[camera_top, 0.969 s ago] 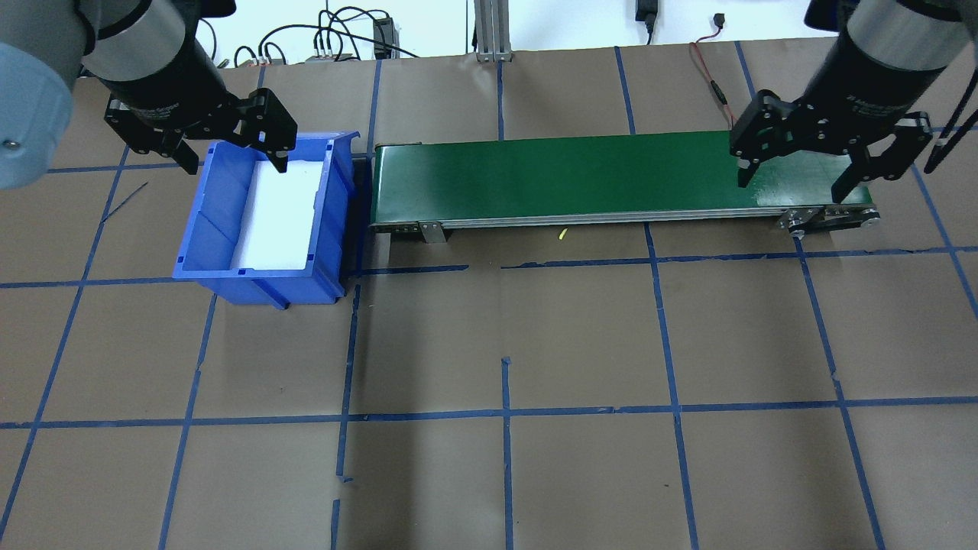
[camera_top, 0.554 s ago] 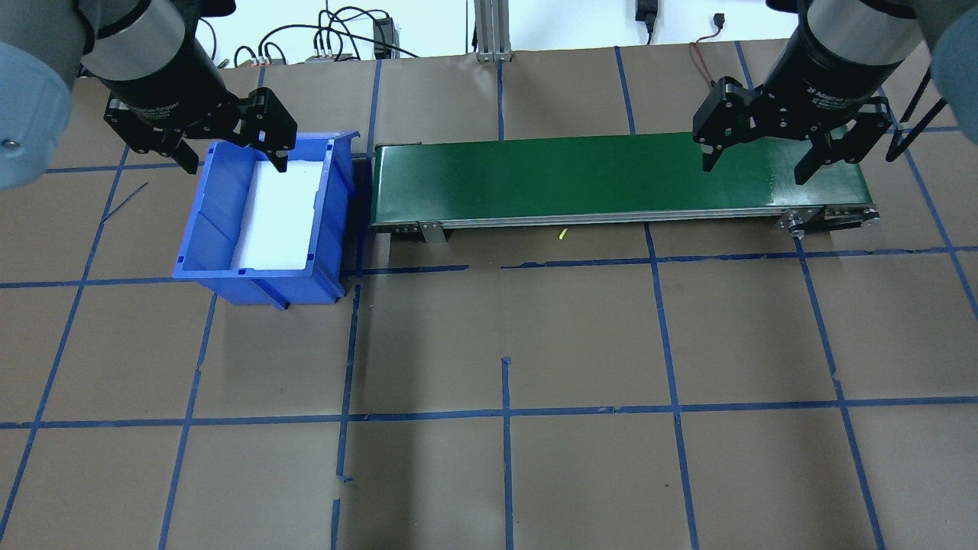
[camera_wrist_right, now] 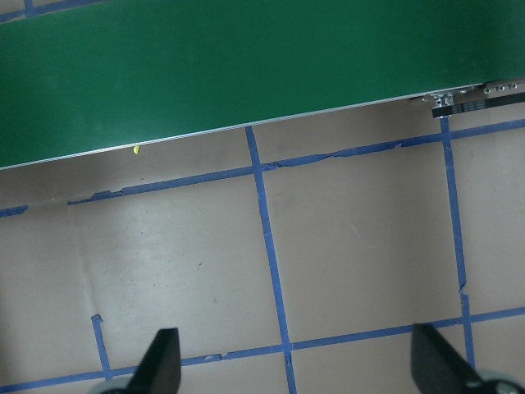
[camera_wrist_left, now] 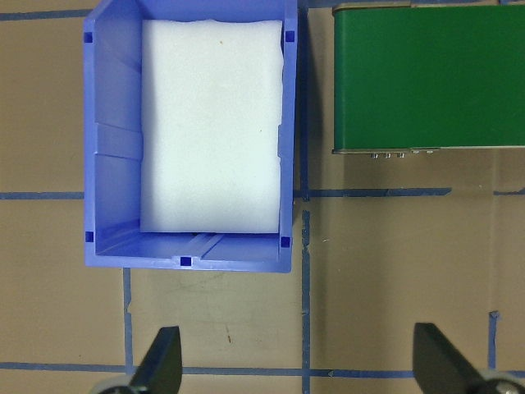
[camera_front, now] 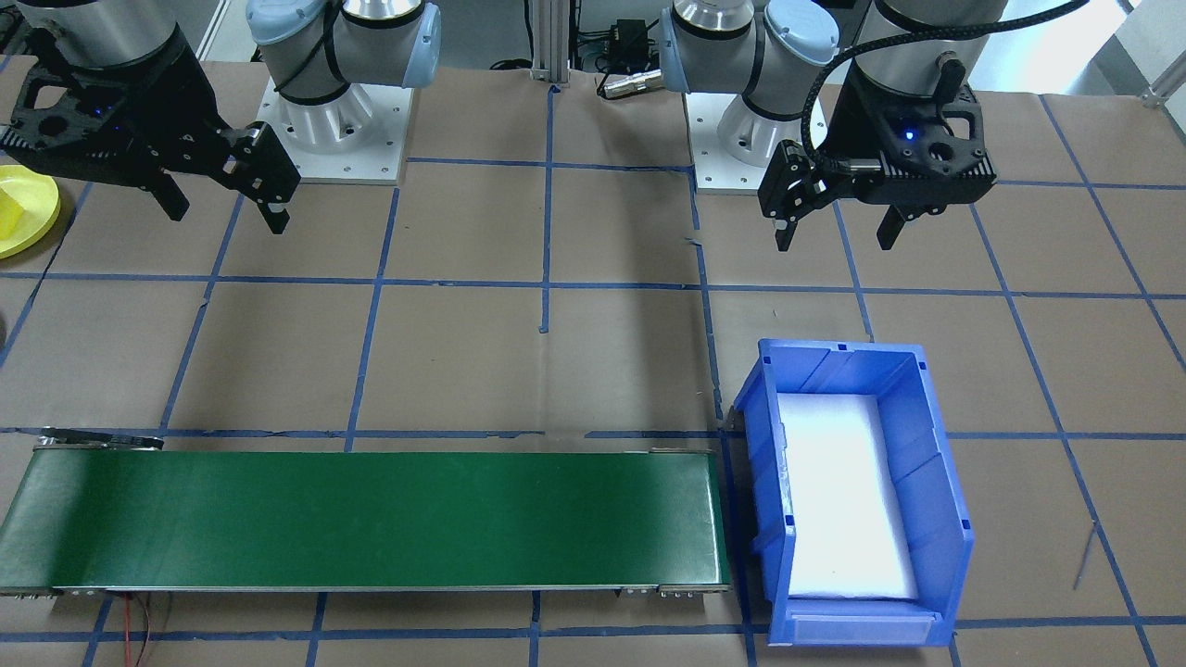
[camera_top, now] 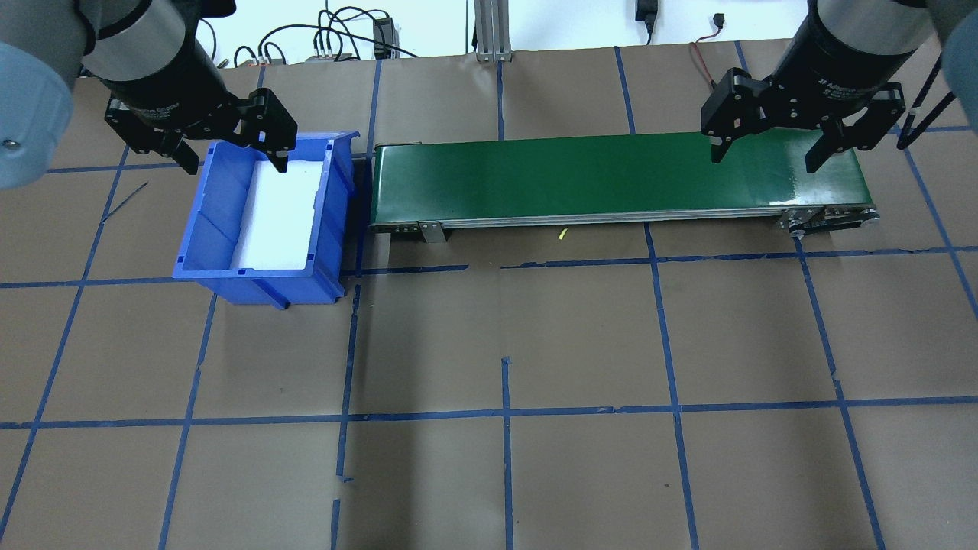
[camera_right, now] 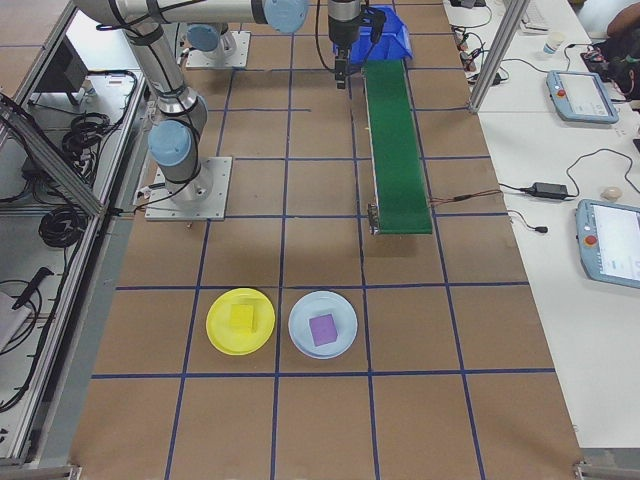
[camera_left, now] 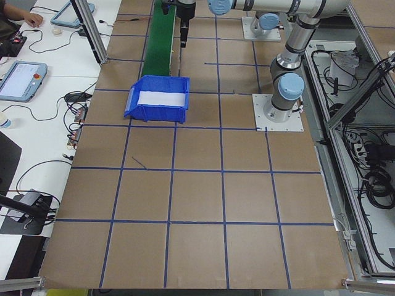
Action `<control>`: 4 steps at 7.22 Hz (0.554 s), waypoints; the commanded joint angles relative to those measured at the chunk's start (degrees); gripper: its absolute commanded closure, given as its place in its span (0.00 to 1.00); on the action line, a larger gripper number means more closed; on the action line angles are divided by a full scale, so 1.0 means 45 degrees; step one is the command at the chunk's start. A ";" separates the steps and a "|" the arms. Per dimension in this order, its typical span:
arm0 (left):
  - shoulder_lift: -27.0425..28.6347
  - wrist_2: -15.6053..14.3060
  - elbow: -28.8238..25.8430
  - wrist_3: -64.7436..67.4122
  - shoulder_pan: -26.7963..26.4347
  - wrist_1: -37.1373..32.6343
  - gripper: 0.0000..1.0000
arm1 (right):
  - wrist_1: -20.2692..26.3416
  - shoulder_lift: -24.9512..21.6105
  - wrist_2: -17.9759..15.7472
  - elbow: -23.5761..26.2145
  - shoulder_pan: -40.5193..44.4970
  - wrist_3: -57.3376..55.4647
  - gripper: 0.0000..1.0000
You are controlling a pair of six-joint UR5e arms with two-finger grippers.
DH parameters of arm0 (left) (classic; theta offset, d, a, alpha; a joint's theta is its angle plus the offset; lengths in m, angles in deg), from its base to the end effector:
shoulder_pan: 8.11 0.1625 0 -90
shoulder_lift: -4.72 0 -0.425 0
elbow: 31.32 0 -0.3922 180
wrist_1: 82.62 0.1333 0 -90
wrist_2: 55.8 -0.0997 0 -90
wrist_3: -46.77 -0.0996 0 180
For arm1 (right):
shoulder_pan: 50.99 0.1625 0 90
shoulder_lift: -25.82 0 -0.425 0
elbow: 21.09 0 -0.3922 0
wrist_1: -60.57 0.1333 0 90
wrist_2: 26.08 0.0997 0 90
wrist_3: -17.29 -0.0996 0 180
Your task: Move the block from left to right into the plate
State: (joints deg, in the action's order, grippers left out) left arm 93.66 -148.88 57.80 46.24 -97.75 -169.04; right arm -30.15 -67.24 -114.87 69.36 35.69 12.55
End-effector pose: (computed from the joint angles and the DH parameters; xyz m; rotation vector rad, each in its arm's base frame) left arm -0.1248 -0.4937 0.5113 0.0006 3.0836 -0.1480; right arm 0.1077 -0.4815 0.5111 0.2182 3.1108 -0.0902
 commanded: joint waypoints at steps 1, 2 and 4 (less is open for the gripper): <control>0.0000 0.0000 0.0000 0.0000 0.0017 0.0006 0.00 | -0.0074 0.0133 -0.0093 -0.0275 0.0697 0.0116 0.00; 0.0000 0.0000 0.0000 0.0000 0.0017 0.0006 0.00 | -0.0016 0.0153 -0.0171 -0.0179 0.0951 0.0116 0.00; 0.0000 0.0000 0.0000 0.0000 0.0017 0.0006 0.00 | -0.0055 0.0250 -0.0133 -0.0120 0.1266 0.0115 0.00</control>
State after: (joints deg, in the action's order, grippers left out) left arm 93.66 -148.88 57.80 46.24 -97.67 -169.02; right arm -30.40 -66.38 -115.55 68.63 40.67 12.95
